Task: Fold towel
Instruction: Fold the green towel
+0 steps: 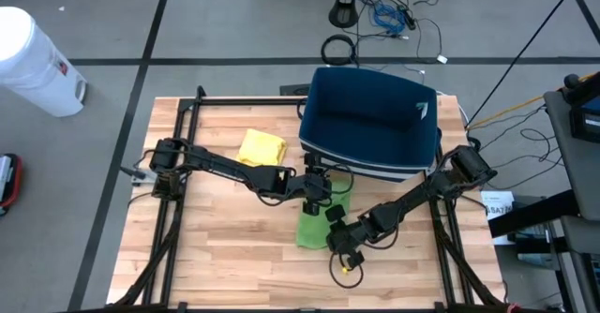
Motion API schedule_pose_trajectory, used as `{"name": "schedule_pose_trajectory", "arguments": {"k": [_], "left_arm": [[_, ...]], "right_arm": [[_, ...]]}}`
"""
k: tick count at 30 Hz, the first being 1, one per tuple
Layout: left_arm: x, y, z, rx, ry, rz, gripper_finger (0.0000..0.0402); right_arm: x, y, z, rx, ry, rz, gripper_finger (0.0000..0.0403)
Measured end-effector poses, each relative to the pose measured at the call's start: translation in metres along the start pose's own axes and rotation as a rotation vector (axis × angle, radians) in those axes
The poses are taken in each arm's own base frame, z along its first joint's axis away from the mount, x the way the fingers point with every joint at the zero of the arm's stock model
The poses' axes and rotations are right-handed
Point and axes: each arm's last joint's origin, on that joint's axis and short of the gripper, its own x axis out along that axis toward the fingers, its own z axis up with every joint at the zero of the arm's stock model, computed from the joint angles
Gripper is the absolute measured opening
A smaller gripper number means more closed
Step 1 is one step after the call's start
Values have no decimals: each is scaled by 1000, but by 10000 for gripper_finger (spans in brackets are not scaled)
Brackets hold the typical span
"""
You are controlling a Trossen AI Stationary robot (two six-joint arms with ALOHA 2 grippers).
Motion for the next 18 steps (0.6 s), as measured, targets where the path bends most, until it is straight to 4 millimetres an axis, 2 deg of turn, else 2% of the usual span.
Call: {"name": "schedule_pose_trajectory", "arguments": {"k": [5,12,18], "left_arm": [[0,-2,-5,33,51,-19,145],[-2,-6,-9,58,89,-39,145],[-4,-11,-6,65,76,-41,145]], "right_arm": [[-1,5,0,-41,0,44,14],[-8,19,0,-37,2,102,3],[-19,29,-6,-14,76,146,2]]}}
